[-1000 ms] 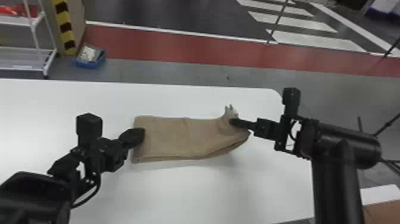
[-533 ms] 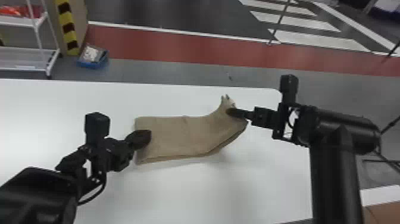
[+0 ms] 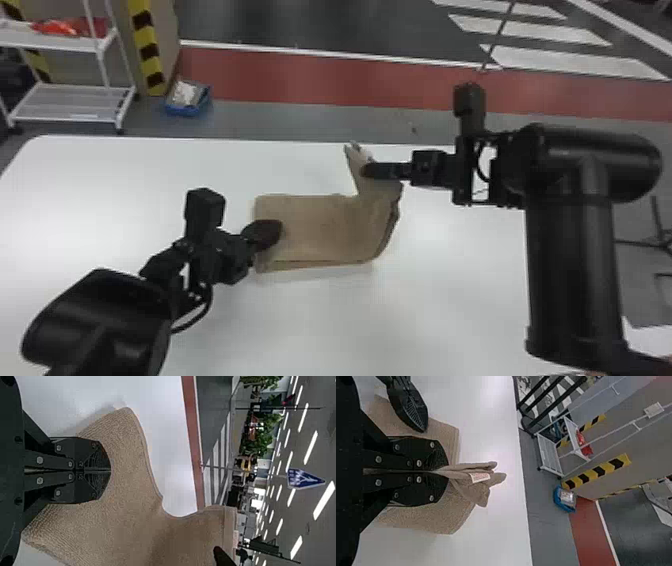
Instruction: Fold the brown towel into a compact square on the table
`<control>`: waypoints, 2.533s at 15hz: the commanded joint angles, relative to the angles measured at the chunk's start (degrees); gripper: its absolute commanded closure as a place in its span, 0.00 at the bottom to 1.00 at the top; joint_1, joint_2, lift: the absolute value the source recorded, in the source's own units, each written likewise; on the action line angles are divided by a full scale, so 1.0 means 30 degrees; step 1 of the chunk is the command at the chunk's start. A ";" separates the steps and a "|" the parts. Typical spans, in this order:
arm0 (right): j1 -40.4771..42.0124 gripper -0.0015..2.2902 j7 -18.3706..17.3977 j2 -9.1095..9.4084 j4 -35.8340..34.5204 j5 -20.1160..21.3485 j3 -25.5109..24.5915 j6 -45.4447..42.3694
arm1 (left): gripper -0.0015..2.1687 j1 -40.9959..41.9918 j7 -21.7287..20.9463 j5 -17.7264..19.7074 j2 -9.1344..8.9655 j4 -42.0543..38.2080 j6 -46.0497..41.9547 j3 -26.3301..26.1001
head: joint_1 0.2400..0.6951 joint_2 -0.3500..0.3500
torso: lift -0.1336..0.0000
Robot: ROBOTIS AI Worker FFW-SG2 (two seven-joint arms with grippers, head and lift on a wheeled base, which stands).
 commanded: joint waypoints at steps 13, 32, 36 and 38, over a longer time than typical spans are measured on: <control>0.1309 0.62 -0.1545 0.2173 0.1341 0.1898 0.3375 -0.2562 | 0.88 0.0293 0.0004 -0.0101 -0.0010 0.0082 0.0245 -0.0439 | 1.00 0.39 | 0.08; 0.3536 0.29 -0.2511 0.2173 -0.0124 0.1224 0.5162 -0.4496 | 0.88 0.1231 0.0033 -0.0365 -0.0010 -0.0328 0.0421 -0.0585 | 1.00 0.42 | 0.08; 0.4532 0.29 -0.2511 0.2173 -0.2058 -0.0006 0.4840 -0.3968 | 0.88 0.1231 0.0062 -0.0482 -0.0098 -0.0358 0.0421 -0.0614 | 1.00 0.44 | 0.08; 0.5030 0.29 -0.2511 0.2173 -0.2732 -0.0358 0.4020 -0.4144 | 0.88 0.1348 0.0121 -0.0482 -0.0098 -0.0592 0.0421 -0.0614 | 1.00 0.45 | 0.08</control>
